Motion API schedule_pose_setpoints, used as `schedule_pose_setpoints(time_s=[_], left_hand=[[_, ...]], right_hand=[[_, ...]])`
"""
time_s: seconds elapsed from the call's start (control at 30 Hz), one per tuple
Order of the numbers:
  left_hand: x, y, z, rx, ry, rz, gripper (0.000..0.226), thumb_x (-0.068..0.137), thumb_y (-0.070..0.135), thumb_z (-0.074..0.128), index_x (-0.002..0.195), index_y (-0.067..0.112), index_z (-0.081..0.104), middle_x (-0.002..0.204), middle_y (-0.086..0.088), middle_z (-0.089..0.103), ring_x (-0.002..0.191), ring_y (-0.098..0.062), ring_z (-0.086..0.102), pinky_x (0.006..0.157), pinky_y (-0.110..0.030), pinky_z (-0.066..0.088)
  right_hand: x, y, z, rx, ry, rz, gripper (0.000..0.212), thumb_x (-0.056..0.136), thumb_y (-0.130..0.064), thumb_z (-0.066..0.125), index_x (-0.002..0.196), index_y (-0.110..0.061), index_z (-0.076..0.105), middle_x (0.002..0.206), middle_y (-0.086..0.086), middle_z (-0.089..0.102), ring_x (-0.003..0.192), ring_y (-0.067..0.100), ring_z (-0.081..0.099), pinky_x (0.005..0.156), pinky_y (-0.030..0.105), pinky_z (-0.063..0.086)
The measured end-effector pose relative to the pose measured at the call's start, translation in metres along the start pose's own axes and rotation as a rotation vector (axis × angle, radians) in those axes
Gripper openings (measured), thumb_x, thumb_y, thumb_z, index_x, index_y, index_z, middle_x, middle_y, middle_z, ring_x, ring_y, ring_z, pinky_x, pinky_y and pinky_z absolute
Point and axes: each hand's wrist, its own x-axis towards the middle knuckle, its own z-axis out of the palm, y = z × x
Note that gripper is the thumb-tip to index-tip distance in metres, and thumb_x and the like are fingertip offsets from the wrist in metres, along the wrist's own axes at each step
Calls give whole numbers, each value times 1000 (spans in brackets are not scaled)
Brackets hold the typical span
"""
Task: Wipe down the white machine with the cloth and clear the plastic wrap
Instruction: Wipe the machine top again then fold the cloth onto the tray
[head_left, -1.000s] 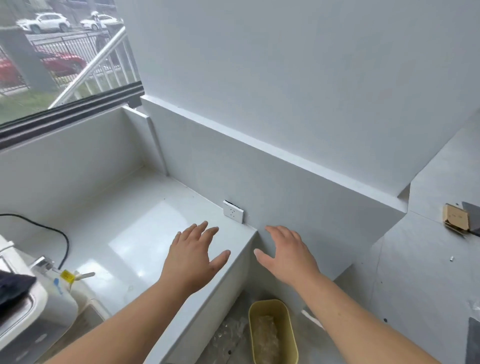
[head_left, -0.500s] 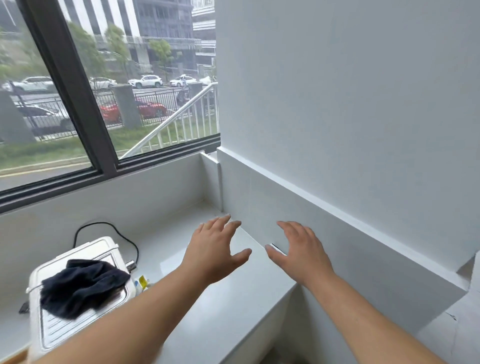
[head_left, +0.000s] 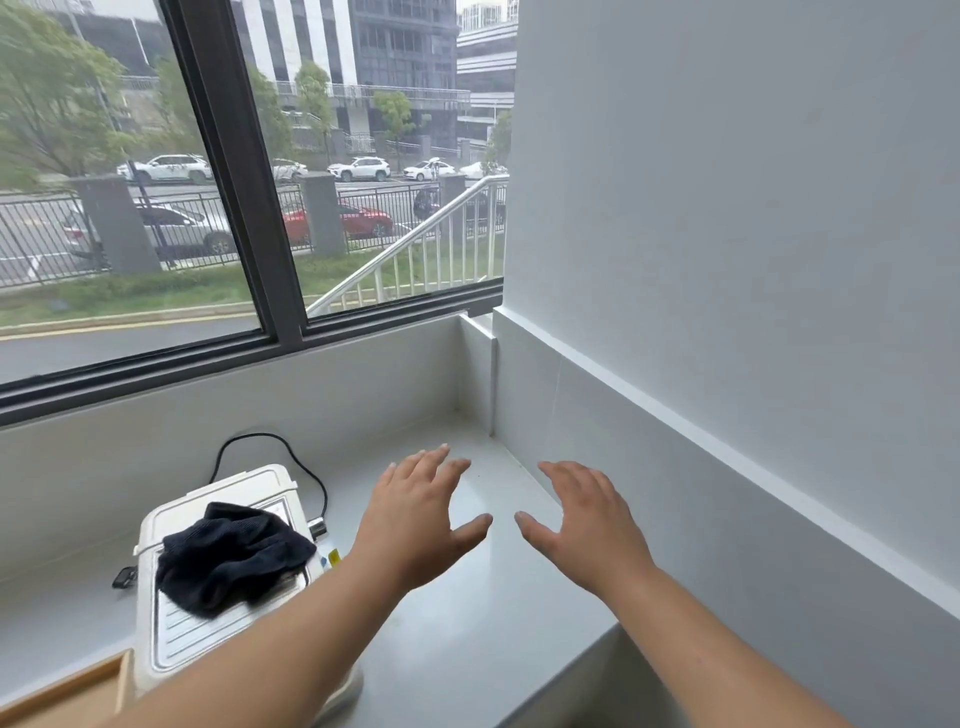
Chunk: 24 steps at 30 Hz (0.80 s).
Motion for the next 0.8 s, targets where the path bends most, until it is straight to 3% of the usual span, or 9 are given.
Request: schedule_pose_setpoints(time_s=[0.8], left_hand=[[-29,-167,-102,50,110,-85,85,81,81,37,155,38,36,168,6,28,153,-19,25,126,-41,18]], right_hand=[[53,-191,29,-54,34,-148,80,87,-72,46,156,-33,35,160,-8,39,148,15,27,119,38,29]])
